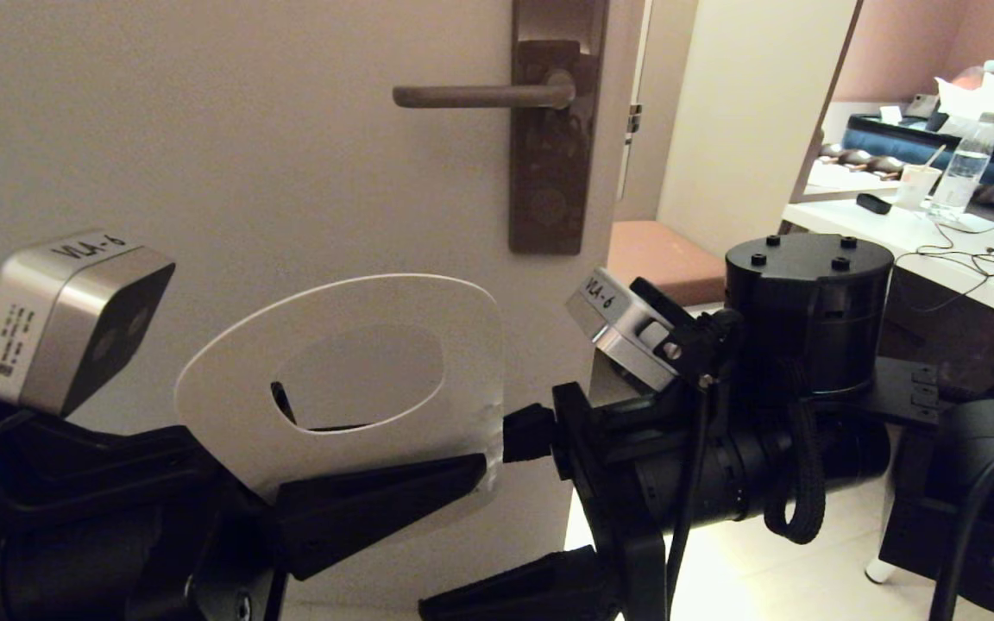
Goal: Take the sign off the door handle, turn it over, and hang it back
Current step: Hand it to the other hand, then hang the sign back with the other side facing out
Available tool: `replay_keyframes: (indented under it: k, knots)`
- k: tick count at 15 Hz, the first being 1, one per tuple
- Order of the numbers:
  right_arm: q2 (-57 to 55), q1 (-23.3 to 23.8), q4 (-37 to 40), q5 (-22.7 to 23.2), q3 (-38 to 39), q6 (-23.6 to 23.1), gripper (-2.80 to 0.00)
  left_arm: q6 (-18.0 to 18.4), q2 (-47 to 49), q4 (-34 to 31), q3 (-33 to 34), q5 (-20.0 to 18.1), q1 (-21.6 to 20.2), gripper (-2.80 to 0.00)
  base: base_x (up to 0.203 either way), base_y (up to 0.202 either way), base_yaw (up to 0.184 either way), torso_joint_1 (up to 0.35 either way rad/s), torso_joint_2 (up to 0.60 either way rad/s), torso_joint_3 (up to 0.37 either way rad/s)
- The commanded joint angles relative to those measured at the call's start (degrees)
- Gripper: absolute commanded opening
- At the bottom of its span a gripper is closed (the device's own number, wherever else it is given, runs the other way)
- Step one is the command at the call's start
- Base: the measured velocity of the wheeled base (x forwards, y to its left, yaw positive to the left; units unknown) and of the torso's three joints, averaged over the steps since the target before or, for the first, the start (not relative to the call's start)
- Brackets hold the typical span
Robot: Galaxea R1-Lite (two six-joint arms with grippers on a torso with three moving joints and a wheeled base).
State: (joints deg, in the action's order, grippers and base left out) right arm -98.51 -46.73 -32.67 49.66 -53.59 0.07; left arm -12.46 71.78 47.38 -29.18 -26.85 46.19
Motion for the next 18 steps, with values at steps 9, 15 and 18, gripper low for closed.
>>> replay_keyframes:
  k: [9,15,18]
  knots:
    - [7.15,10.89,-7.32,-9.08,16.26,0.32,-2.8,0.42,-2.57,0.08,0.8,0.83,-6.73,-2.8,0.0,0.0,0.0,0.0,0.0,0.0]
    - [18.36,19.83,-8.69,-18.59,25.72,0.24,-2.8,0.51,-5.45,0.08,3.02,2.61,-6.82,-2.8,0.0,0.0,0.0,0.0,0.0,0.0]
    - [23.85,29.41,-8.6,-22.07,30.62,0.1,-2.8,1.26,-6.71,0.08,3.72,6.03,-6.82,-2.8,0.0,0.0,0.0,0.0,0.0,0.0]
